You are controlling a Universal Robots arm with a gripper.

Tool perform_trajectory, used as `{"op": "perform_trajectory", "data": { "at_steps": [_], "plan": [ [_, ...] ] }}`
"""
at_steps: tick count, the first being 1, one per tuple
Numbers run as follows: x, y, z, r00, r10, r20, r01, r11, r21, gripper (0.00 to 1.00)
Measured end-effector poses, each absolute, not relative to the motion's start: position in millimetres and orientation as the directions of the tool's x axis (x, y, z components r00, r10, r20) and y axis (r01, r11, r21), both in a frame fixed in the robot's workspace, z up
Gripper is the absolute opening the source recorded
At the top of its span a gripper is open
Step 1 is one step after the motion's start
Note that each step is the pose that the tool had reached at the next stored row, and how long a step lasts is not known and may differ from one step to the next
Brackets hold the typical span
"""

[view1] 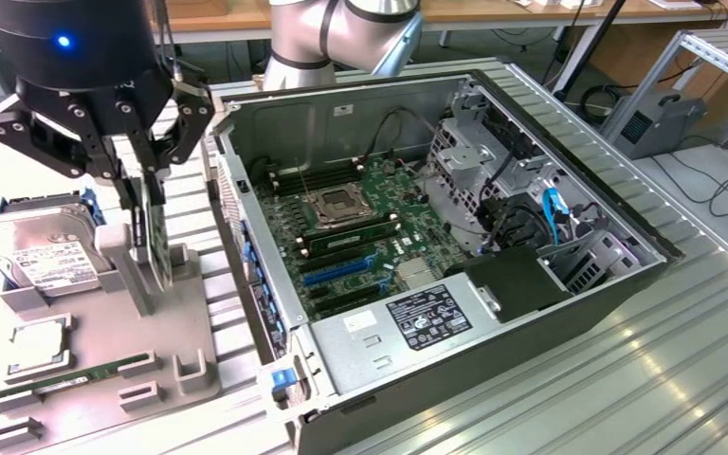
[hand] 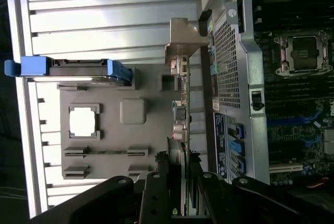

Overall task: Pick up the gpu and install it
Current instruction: 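Pick up the gpu and move the gpu toward the slot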

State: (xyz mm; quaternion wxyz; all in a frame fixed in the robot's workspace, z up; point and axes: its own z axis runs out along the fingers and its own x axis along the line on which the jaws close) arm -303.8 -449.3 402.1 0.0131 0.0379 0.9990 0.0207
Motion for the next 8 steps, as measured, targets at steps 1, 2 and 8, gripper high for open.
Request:
{"op": "perform_trajectory", "data": {
  "at_steps": [1,2,8],
  "plan": [
    [-303.8,-449.3,403.8,-0.997,0.076,-0.025,0.075,0.996,0.042,0.26],
    [-303.8,-449.3,405.3,-0.997,0.076,-0.025,0.075,0.996,0.043,0.26],
    [-303.8,-449.3,416.5,-0.997,0.076,-0.025,0.075,0.996,0.043,0.26]
  ]
}}
